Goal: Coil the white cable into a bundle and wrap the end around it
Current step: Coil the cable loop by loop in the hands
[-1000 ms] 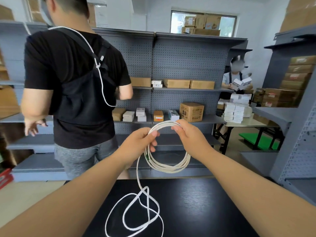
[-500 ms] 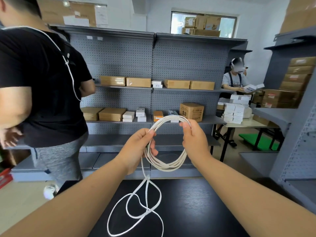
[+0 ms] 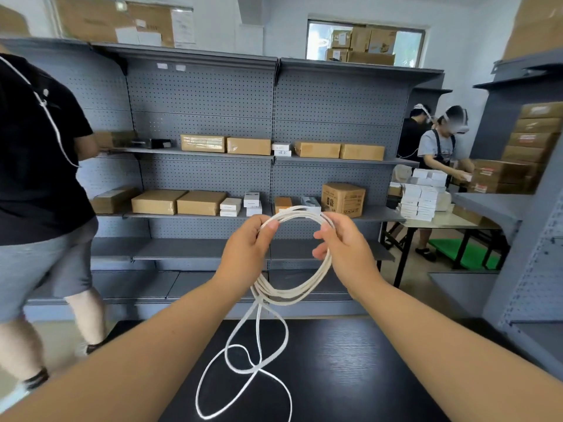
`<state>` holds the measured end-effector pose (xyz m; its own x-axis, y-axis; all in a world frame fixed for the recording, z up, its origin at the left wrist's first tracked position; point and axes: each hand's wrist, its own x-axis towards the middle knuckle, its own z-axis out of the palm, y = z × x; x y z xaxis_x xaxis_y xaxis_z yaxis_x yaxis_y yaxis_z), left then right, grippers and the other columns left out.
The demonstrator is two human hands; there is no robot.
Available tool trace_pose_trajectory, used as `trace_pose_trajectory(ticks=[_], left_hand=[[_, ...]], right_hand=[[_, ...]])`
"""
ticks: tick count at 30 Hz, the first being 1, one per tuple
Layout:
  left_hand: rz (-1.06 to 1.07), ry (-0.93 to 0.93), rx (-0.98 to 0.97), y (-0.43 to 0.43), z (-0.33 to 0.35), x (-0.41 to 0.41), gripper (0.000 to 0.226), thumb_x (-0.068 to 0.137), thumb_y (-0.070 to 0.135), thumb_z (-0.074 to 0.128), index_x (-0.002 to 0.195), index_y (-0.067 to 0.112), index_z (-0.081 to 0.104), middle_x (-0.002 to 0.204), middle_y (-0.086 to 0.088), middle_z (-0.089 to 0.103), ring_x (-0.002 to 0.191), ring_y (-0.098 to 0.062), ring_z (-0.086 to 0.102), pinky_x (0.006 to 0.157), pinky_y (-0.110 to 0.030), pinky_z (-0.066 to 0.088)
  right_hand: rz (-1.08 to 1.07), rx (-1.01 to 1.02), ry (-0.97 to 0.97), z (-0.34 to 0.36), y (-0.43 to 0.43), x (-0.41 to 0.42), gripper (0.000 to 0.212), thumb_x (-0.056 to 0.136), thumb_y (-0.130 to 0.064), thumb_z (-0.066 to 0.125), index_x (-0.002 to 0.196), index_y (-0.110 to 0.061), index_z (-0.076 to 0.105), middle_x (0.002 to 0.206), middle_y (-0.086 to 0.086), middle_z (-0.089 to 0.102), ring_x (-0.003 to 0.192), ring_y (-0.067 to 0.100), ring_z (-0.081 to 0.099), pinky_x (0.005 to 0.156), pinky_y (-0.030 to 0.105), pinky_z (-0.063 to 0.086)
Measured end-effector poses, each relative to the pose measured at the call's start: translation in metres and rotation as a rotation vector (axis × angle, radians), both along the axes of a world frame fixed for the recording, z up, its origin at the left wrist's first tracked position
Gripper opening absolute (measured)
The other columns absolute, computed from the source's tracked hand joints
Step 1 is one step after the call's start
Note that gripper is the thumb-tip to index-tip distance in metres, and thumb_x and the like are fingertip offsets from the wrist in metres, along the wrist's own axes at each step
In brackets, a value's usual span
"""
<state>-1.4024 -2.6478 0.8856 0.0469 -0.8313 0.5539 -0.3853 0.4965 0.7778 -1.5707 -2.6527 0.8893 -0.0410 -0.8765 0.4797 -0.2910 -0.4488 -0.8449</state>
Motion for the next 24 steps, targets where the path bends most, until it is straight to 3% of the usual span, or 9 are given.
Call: trace_pose_trajectory(ticks=[2,4,7,10,14,19,22,24], left_hand=[[0.018,-0.098,-0.021,0.001,0.003,0.001,0.018,0.096,0.032,0.044,0.081,0.027,0.054,0.056,0.007,0.039,0.051,-0.007,0.035,0.05,-0.015,0.032],[0.022,-0.181,-0.029,0.001,0.006,0.001,0.018,0.097,0.031,0.044,0.084,0.024,0.054,0.059,0.006,0.041,0.053,-0.005,0.037,0.053,-0.013,0.033],[0.0,-0.261,0.0,-0.001,0.011,0.006,0.021,0.097,0.032,0.044,0.087,0.018,0.056,0.061,0.004,0.042,0.056,-0.008,0.038,0.053,-0.013,0.032],[-0.072,-0.322,0.002,-0.005,0.017,0.012,0.019,0.096,0.032,0.045,0.079,0.029,0.053,0.062,0.004,0.043,0.058,-0.01,0.038,0.053,-0.016,0.03],[-0.161,-0.29,0.027,-0.009,0.023,0.016,0.022,0.096,0.031,0.047,0.074,0.029,0.051,0.06,0.007,0.04,0.056,-0.009,0.038,0.054,-0.019,0.033],[-0.25,-0.131,0.127,-0.006,0.02,0.011,0.017,0.095,0.03,0.048,0.09,0.017,0.058,0.064,0.004,0.054,0.049,-0.01,0.049,0.055,-0.018,0.041],[-0.305,-0.049,0.161,-0.004,0.018,0.005,0.015,0.096,0.028,0.047,0.089,0.018,0.056,0.067,0.001,0.056,0.05,-0.009,0.051,0.051,-0.012,0.039],[-0.33,-0.009,0.175,-0.004,0.018,0.001,0.013,0.096,0.027,0.048,0.092,0.018,0.056,0.069,0.001,0.059,0.054,-0.01,0.054,0.056,-0.015,0.044]], right_hand=[[0.022,-0.018,0.078,0.005,0.0,-0.002,0.02,0.096,-0.024,0.045,0.114,-0.032,0.049,0.093,-0.004,0.061,0.061,0.008,0.06,0.066,0.021,0.051],[0.039,-0.047,0.203,0.012,0.001,-0.003,0.021,0.095,-0.024,0.046,0.115,-0.032,0.047,0.088,-0.007,0.058,0.063,0.007,0.058,0.063,0.011,0.048],[0.062,-0.096,0.436,0.02,0.002,-0.004,0.025,0.095,-0.023,0.045,0.12,-0.023,0.05,0.079,-0.014,0.053,0.064,0.005,0.055,0.064,0.017,0.046],[0.073,-0.131,0.548,0.023,0.0,-0.005,0.028,0.096,-0.022,0.045,0.123,-0.018,0.051,0.076,-0.017,0.049,0.065,-0.002,0.048,0.064,0.017,0.039],[0.033,-0.127,0.533,0.023,-0.001,-0.002,0.024,0.097,-0.023,0.042,0.117,-0.014,0.053,0.069,-0.014,0.045,0.062,0.001,0.045,0.064,0.026,0.036],[-0.019,-0.189,0.488,0.026,-0.001,-0.001,0.021,0.097,-0.021,0.043,0.11,-0.013,0.057,0.069,-0.013,0.047,0.067,0.008,0.044,0.06,0.007,0.033],[-0.032,-0.22,0.484,0.028,0.001,-0.002,0.02,0.097,-0.02,0.043,0.107,-0.011,0.058,0.068,-0.013,0.047,0.069,0.011,0.045,0.061,0.007,0.033],[-0.051,-0.225,0.467,0.03,0.001,-0.005,0.02,0.097,-0.02,0.043,0.106,-0.012,0.059,0.069,-0.012,0.049,0.069,0.012,0.046,0.061,0.008,0.033]])
